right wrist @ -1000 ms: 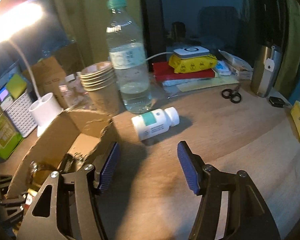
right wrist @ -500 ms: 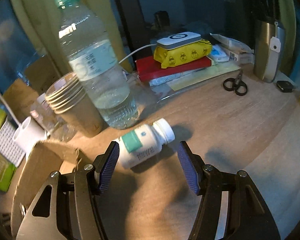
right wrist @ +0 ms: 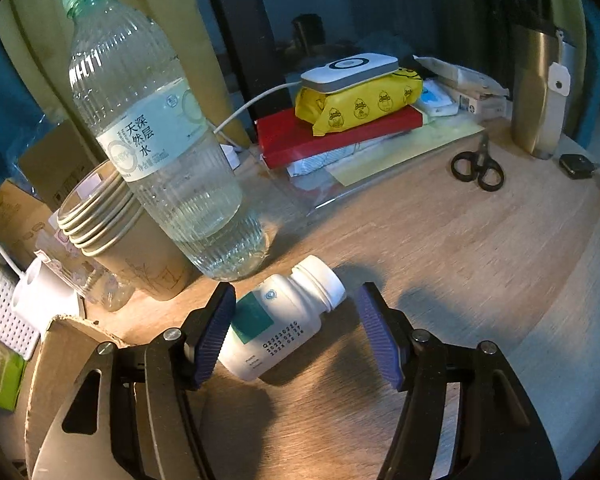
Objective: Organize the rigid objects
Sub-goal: 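Move the right gripper to the white pill bottle on the desk, then grasp the white pill bottle with the right gripper and lift it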
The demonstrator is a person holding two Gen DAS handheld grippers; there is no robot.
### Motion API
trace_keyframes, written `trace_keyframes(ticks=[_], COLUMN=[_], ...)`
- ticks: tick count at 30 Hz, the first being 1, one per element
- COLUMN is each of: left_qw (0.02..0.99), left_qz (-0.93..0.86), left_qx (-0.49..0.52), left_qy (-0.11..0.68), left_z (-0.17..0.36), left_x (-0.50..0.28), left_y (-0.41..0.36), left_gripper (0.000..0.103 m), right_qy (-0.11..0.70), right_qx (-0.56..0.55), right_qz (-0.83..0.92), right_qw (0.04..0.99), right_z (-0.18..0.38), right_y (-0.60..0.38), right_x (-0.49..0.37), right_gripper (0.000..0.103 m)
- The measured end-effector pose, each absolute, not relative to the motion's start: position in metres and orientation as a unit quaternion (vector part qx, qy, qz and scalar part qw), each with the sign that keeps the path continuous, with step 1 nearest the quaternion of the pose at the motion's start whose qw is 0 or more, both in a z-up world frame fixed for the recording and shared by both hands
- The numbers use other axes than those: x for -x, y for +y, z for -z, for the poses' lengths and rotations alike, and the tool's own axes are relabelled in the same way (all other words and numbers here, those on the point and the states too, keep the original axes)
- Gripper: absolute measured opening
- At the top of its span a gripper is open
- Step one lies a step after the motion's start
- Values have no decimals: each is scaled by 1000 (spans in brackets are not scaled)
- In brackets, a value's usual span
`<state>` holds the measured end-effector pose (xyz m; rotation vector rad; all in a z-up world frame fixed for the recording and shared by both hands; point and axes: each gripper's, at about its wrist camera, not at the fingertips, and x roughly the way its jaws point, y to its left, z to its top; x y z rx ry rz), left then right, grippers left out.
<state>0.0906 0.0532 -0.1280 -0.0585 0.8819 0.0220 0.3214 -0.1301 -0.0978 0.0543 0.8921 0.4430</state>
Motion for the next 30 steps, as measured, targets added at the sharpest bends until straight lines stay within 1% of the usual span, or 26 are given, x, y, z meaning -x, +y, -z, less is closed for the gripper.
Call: trace_keyframes(ticks=[3,6,9,10,11,22,30], left_qw=[904,904,904,904,904,904,904], left_qz=[-10,-10,-11,-11,-11,-11,-11], left_qx=[28,28,28,28,28,28,28], left_qy=[427,427,426,426,426,426,426], left_z=[128,129,129,129,129,128,128], left_x=[-90,-90,-90,-90,-90,-90,-90], left_y=[53,53,53,53,53,52,53], left_gripper=[13,13,13,13,13,13,13], right_qy=[446,441,444,445,450,423,404], right_qx=[-18,-24,1,7,13,38,53], right_qz=[-217,-210,-204,-206,-206,-203,-199], right_qw=[868,872,873,871,869,882,891], right_z=[105,105,110,113,116,108,101], right_y=[-123,-128,-129,-129,-129,-137,-156], right_x=[-326,-324,-321,-320,-320,-300,-258], right_gripper=[67,67,65,58,53,51,50])
